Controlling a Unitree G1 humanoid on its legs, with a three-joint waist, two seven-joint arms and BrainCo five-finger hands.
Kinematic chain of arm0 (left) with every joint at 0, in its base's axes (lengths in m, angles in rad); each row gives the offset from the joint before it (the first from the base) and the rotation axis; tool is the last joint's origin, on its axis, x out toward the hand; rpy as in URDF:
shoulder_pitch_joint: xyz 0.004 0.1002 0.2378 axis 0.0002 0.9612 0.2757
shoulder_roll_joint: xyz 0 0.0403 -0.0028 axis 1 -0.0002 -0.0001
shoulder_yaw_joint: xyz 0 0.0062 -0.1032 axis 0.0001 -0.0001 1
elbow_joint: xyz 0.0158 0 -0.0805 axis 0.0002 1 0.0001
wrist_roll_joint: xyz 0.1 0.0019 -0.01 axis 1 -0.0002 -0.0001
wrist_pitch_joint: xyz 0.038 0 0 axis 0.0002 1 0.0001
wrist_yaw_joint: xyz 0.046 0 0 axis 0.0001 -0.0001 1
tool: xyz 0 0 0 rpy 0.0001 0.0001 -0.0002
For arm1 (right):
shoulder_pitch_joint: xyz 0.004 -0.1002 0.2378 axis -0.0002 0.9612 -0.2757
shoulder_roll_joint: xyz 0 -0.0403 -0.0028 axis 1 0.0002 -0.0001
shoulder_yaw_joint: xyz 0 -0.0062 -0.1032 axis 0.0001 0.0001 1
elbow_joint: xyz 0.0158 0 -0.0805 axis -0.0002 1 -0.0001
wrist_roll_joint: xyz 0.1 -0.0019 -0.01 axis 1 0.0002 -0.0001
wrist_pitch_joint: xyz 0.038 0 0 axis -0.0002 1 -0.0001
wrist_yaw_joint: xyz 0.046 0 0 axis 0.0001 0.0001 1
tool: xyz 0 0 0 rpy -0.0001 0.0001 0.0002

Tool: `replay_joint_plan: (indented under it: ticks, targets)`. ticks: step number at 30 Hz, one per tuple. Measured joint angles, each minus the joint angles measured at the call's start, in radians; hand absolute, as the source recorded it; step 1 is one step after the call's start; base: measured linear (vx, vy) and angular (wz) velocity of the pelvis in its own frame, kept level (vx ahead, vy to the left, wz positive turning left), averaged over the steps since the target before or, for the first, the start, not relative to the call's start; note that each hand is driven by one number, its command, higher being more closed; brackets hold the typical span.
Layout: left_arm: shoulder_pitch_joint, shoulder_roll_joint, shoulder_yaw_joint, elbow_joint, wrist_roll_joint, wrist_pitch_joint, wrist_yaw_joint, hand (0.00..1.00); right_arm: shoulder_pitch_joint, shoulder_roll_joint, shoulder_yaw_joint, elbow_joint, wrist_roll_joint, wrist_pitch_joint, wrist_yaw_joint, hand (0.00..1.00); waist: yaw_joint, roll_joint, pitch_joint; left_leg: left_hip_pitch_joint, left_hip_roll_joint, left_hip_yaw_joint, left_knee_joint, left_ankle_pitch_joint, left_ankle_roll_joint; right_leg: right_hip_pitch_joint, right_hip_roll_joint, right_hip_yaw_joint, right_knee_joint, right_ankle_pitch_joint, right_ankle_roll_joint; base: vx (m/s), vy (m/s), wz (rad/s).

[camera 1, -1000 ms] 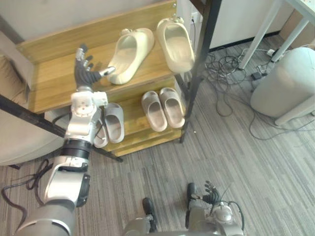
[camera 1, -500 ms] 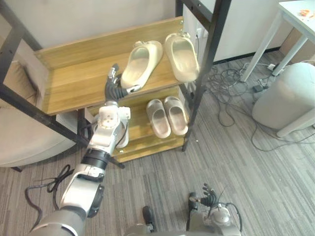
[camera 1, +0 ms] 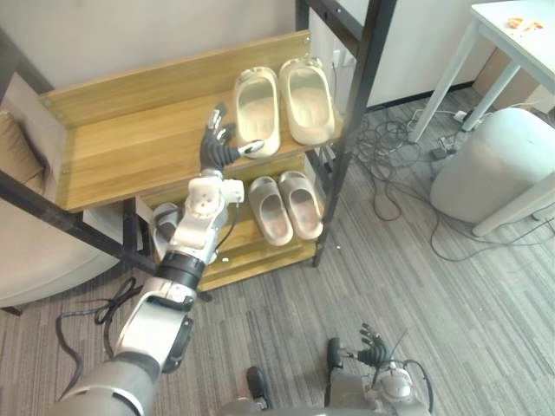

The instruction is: Organize the slippers on the shoe rack

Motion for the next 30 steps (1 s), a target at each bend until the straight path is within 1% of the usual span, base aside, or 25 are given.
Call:
replay_joint_plan:
  ticks: [3,9,17,21,23,24,26,27,29,30]
  targets:
    - [-0.015,0.003,0.003,0.0,-0.005,-0.001,0.013,0.0,0.016,-0.017,-0.013,-0.002,0.004,-0.002,0.006,0.0,-0.003,-0.005,0.003,-0.001,0.001,0.007,0.014,-0.008,0.0,0.001,0.0,0.006,0.0,0.001,-0.001,-0.02,0.013,-0.08]
    - [-0.046,0.003,0.002,0.0,-0.019,-0.006,0.018,0.0,0.016,-0.007,-0.017,0.007,0.004,-0.006,0.014,0.0,-0.003,-0.011,0.007,-0.002,-0.004,0.017,0.021,-0.018,0.003,-0.002,-0.006,0.014,0.0,0.003,0.0,-0.01,0.014,-0.04]
    - [-0.063,0.014,0.013,0.0,-0.018,-0.004,0.017,0.0,0.011,-0.005,-0.018,0.021,0.004,-0.006,0.013,0.0,-0.008,-0.019,0.012,-0.009,-0.018,0.018,0.021,-0.019,0.007,-0.011,-0.019,0.016,0.0,0.005,0.006,0.0,0.027,0.0]
    - [-0.063,0.018,0.025,0.001,-0.017,-0.002,0.013,0.0,0.012,0.005,-0.018,0.038,0.004,-0.008,0.014,0.0,-0.009,-0.031,0.02,-0.009,-0.021,0.016,0.026,-0.018,0.008,-0.008,-0.023,0.015,0.0,0.007,0.008,0.01,0.036,0.01]
    - [-0.063,0.03,0.024,0.024,-0.016,-0.002,0.007,0.0,0.014,0.005,-0.019,0.039,0.004,-0.008,0.014,0.0,-0.01,-0.031,0.02,-0.008,-0.022,0.016,0.026,-0.018,0.009,-0.007,-0.023,0.013,0.0,0.007,0.008,0.02,0.037,0.01]
    - [-0.063,0.037,0.024,0.045,-0.007,0.007,0.003,0.0,0.013,0.005,-0.019,0.039,0.004,-0.008,0.014,0.0,-0.01,-0.031,0.021,-0.008,-0.022,0.016,0.025,-0.018,0.009,-0.007,-0.023,0.012,0.0,0.007,0.007,0.02,0.033,0.01]
    - [-0.063,0.041,0.024,0.071,0.014,0.009,-0.01,0.0,0.013,0.005,-0.019,0.039,0.004,-0.008,0.014,0.0,-0.01,-0.029,0.023,-0.008,-0.022,0.014,0.025,-0.018,0.009,-0.005,-0.022,0.007,0.0,0.005,0.005,0.0,0.01,0.02]
    - [-0.062,0.043,0.024,0.086,0.043,0.016,-0.016,0.0,0.013,0.005,-0.021,0.039,0.004,-0.008,0.014,0.0,-0.01,-0.026,0.028,-0.005,-0.021,0.012,0.025,-0.018,0.008,0.0,-0.021,0.004,0.0,0.003,0.002,0.01,0.019,0.04]
    - [-0.062,0.045,0.032,0.096,0.085,0.02,-0.017,0.0,0.013,0.005,-0.025,0.04,0.004,-0.009,0.014,0.0,-0.01,-0.024,0.031,-0.001,-0.02,0.012,0.025,-0.018,0.008,0.003,-0.017,0.003,0.0,0.0,-0.002,0.0,0.0,0.0]
    - [-0.062,0.045,0.037,0.096,0.088,0.023,-0.017,0.0,0.013,0.005,-0.025,0.04,0.003,-0.009,0.014,0.0,-0.01,-0.024,0.031,-0.001,-0.019,0.013,0.025,-0.018,0.008,0.003,-0.016,0.003,0.0,0.0,-0.003,0.0,0.0,0.0]
